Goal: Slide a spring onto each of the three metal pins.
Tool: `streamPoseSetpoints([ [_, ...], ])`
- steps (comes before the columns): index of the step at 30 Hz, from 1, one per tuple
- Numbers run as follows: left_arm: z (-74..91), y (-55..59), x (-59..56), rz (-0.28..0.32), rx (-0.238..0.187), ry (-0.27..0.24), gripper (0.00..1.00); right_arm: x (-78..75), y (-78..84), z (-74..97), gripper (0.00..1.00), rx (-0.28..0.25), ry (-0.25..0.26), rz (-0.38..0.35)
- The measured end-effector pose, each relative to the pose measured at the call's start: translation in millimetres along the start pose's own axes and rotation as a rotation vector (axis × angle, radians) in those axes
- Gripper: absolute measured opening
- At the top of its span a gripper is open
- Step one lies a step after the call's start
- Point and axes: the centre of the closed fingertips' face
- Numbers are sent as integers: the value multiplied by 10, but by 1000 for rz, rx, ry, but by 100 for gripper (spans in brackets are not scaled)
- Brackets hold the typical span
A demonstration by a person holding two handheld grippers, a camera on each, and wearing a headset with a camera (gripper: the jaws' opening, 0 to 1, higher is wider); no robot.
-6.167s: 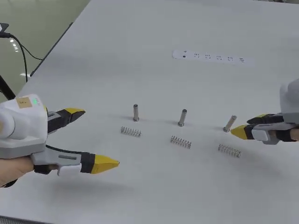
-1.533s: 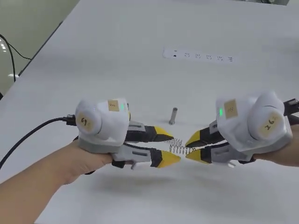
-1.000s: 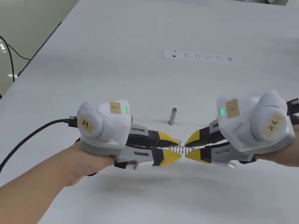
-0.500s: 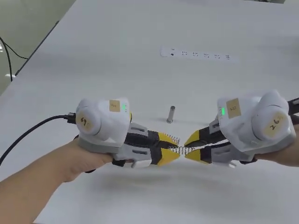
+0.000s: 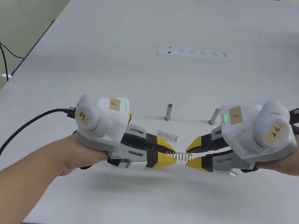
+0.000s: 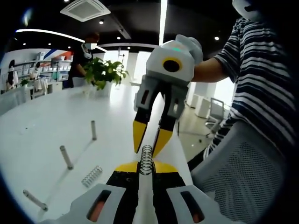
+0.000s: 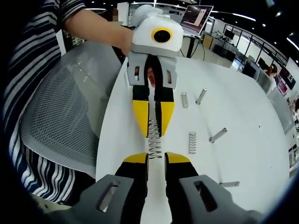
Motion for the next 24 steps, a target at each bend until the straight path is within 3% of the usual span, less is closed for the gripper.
streamPoseSetpoints([
  [15, 14, 61, -25, 2, 13, 0, 2, 55, -29, -13, 7, -9, -1, 59],
  [24, 15, 90, -4, -2, 25, -17, 2, 19, -154, 72, 7, -77, -5, 15],
])
Point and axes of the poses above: the centre of the closed fingertips' face, and the gripper's own axes: z roughly backward along the fingers, x roughly to its left, y roughly out of its underside, and after that the axes turned 1 degree about -y, right-handed
